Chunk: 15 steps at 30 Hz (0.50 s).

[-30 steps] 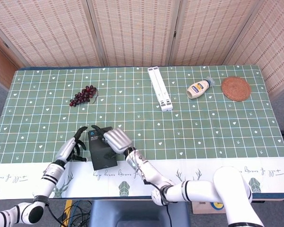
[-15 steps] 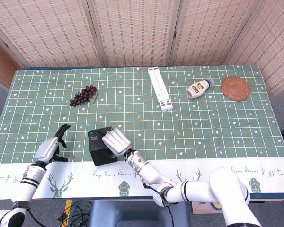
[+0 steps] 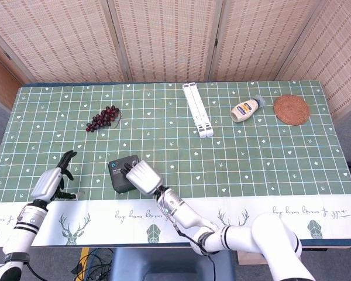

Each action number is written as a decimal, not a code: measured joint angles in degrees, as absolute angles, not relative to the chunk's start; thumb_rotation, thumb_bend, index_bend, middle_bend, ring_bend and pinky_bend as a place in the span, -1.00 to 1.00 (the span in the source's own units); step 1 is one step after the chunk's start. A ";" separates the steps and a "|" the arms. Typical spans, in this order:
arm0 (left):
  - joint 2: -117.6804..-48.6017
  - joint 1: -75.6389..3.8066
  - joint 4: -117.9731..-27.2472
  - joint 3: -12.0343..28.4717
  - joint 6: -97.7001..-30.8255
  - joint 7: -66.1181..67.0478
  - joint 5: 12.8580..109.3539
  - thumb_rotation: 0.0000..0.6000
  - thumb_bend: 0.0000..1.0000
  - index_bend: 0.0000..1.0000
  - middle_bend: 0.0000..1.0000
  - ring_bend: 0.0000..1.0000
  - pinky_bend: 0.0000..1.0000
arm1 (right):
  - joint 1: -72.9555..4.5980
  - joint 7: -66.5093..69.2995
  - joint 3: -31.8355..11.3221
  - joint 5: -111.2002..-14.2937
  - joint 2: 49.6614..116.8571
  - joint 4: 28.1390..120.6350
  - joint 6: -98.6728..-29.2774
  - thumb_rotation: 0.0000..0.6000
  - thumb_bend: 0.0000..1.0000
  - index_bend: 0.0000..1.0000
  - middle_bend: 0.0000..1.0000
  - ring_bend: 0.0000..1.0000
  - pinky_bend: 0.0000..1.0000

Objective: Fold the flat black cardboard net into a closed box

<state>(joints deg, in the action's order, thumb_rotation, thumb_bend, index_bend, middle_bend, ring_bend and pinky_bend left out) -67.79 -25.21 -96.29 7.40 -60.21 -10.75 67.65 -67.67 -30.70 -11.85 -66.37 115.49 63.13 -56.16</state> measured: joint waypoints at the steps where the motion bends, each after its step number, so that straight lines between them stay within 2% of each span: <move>1: -67.68 -25.13 -96.34 7.41 -60.26 -10.79 67.74 1.00 -0.77 -1.00 -1.00 -0.11 0.27 | -67.57 -30.73 -11.76 -66.81 115.75 62.61 -56.19 1.00 -0.25 -0.27 -0.24 0.35 1.00; 8: -67.33 -24.65 -96.37 7.47 -60.30 -11.49 68.36 1.00 -0.77 -1.00 -1.00 -0.11 0.27 | -66.52 -31.10 -11.82 -69.35 116.59 61.39 -56.50 1.00 -0.19 -0.24 -0.22 0.35 1.00; 11: -67.12 -24.52 -96.47 7.56 -60.50 -11.51 68.65 1.00 -0.76 -1.00 -1.00 -0.13 0.27 | -65.93 -30.83 -12.10 -69.67 116.07 62.51 -57.02 1.00 -0.19 -0.27 -0.28 0.35 1.00; 13: -67.05 -24.39 -96.48 7.61 -60.86 -11.27 68.78 1.00 -0.77 -1.00 -1.00 -0.19 0.24 | -65.29 -30.64 -12.23 -69.98 115.18 64.09 -57.69 1.00 -0.19 -0.36 -0.32 0.35 1.00; 15: -67.04 -24.21 -96.38 7.67 -61.49 -10.49 68.78 1.00 -0.77 -1.00 -1.00 -0.33 0.15 | -64.18 -30.67 -12.07 -70.59 113.25 66.82 -58.79 1.00 -0.19 -0.45 -0.35 0.35 1.00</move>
<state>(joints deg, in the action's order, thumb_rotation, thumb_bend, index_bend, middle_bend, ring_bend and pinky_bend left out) -67.04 -24.21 -96.38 7.67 -61.49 -10.49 68.78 -64.18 -30.67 -12.07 -70.59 113.25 66.82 -58.79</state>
